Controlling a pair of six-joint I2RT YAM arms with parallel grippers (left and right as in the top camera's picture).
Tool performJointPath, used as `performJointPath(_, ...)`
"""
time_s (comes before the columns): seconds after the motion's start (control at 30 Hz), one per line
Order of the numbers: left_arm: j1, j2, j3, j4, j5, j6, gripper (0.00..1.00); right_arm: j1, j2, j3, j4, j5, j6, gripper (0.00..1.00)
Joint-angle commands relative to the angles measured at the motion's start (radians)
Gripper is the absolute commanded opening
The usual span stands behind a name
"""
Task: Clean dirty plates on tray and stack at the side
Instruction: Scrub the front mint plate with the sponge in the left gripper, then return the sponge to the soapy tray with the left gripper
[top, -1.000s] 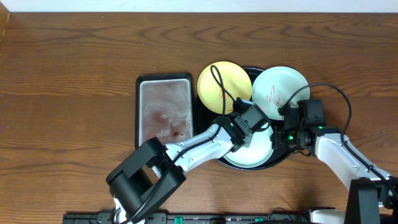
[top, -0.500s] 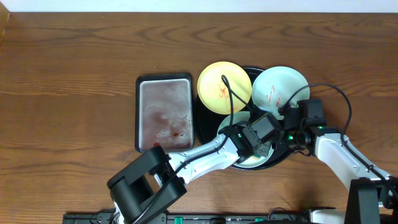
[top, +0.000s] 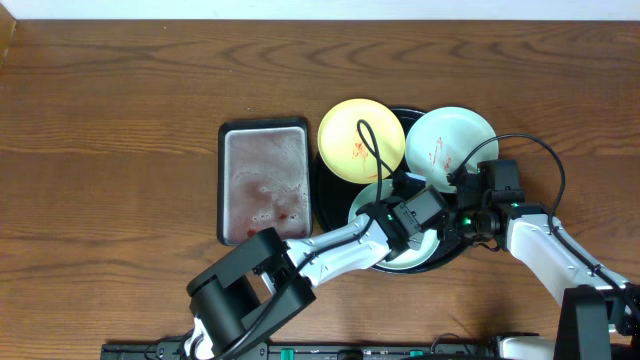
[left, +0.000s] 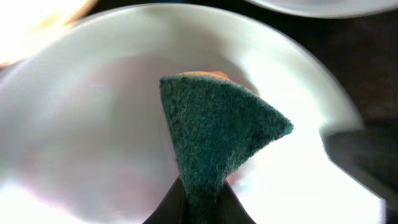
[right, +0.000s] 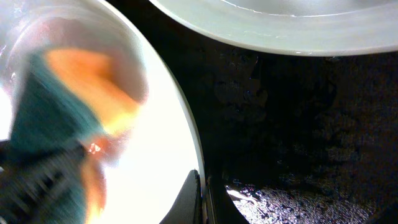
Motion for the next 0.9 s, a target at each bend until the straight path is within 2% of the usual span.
performJointPath(0.0,0.062,-0.002,-0.016,-0.059,-0.141,0.06,0.07,0.01,0.006,0.011,-0.005,-0.006,0.0,0.01)
performJointPath(0.23,0.116,-0.181,-0.016,-0.086,-0.078,0.092,0.08,0.01,0.006,0.011,-0.006,0.001,0.0,0.01)
performJointPath(0.5,0.168,-0.395,-0.016,-0.228,-0.077,0.09,0.07,0.01,0.006,0.011,0.002,0.001,0.0,0.04)
performJointPath(0.7,0.34,-0.449,-0.016,-0.33,-0.058,0.08,0.07,0.01,0.006,0.011,0.006,0.001,0.0,0.05)
performJointPath(0.87,0.525,-0.421,-0.018,-0.381,0.08,0.129,0.08,0.01,0.006,0.011,0.006,0.001,0.0,0.04)
